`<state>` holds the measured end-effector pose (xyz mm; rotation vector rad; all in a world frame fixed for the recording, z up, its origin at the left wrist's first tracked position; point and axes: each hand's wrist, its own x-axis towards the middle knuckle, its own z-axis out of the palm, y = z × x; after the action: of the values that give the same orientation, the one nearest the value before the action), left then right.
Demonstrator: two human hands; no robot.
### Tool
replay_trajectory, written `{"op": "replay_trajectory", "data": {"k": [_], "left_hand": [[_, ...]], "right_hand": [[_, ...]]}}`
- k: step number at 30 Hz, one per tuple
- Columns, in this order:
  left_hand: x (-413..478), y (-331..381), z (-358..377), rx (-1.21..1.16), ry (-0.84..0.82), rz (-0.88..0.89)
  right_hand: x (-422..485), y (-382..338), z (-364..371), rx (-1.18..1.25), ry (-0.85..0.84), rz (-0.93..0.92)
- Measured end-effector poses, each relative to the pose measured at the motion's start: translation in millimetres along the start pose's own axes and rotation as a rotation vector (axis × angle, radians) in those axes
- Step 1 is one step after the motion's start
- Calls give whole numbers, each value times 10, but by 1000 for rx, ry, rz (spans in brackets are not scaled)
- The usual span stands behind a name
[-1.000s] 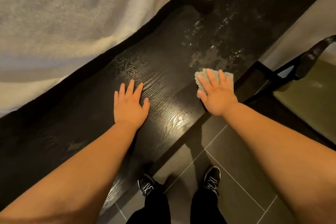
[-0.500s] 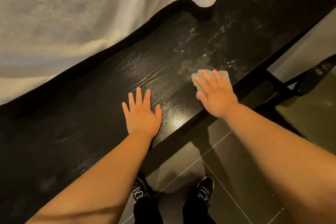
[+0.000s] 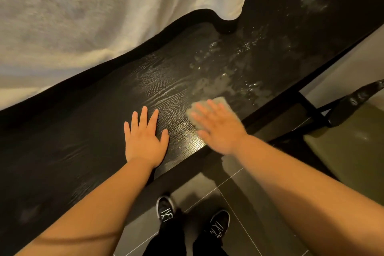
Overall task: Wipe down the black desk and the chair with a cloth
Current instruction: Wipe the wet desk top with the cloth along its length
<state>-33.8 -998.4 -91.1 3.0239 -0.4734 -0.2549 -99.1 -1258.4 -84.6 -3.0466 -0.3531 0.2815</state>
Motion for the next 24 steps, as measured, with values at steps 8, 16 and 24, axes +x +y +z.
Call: {"op": "replay_trajectory", "data": {"k": [8,16,24], "left_hand": [[8,21,1,20,0,-4],[2,24,-5,26,5,-13],[20,-3,31,28,6,-8]], "right_hand": [[-40,559,-184,15,74,391],[181,-399,26,98,6,-127],[157,788,-96,25,30,300]]}}
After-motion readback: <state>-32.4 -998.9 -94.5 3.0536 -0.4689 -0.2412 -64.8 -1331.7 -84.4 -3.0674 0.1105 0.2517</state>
